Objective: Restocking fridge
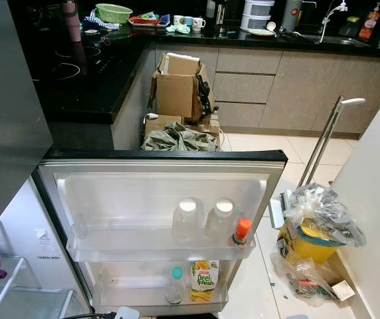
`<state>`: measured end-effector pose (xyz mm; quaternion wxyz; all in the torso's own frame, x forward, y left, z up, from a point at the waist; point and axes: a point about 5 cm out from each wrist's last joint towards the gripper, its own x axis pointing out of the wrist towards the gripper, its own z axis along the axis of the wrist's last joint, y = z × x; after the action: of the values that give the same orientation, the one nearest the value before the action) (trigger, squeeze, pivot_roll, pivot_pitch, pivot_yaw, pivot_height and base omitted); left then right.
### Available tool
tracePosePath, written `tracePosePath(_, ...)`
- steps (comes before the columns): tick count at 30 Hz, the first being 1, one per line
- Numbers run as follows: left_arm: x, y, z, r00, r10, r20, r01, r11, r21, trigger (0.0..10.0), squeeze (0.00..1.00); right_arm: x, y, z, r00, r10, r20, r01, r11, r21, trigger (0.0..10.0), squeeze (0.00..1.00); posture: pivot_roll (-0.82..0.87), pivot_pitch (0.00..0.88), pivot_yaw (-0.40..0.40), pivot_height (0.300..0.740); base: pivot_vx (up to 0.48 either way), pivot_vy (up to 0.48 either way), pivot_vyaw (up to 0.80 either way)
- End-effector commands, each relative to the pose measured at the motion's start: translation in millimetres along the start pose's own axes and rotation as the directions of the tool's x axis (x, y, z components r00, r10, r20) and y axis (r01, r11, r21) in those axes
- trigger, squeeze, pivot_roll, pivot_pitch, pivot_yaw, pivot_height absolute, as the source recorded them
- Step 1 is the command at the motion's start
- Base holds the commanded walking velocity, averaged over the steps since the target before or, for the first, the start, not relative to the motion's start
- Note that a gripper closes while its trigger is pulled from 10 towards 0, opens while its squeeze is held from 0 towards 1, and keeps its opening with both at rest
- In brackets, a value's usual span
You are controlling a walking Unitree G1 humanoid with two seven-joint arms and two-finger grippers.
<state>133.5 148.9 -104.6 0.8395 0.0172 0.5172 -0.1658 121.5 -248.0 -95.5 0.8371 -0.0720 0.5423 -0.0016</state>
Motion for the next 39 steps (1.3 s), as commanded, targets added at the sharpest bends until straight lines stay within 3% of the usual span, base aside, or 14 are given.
tracePosePath(1,1.0,-8.2,-6.2,0.999,-0.025,-0.022,0.025,1.0,-0.005,10.0,0.0,-0.2,0.8,-3.6,1.0,0.002,-0.016,-0.001,1.0,0.008,10.0,0.0,-0.07,0.0,-0.075,0.74,0.0,0.0,0.0)
tracePosePath(39,0.3,-7.6,-8.8,0.999,-0.033,-0.036,0.033,0.999,0.009,10.0,0.0,-1.5,-2.3,-10.2,0.999,-0.016,-0.043,0.017,1.0,0.017,10.0,0.0,-0.08,0.0,-0.064,0.74,0.0,0.0,0.0)
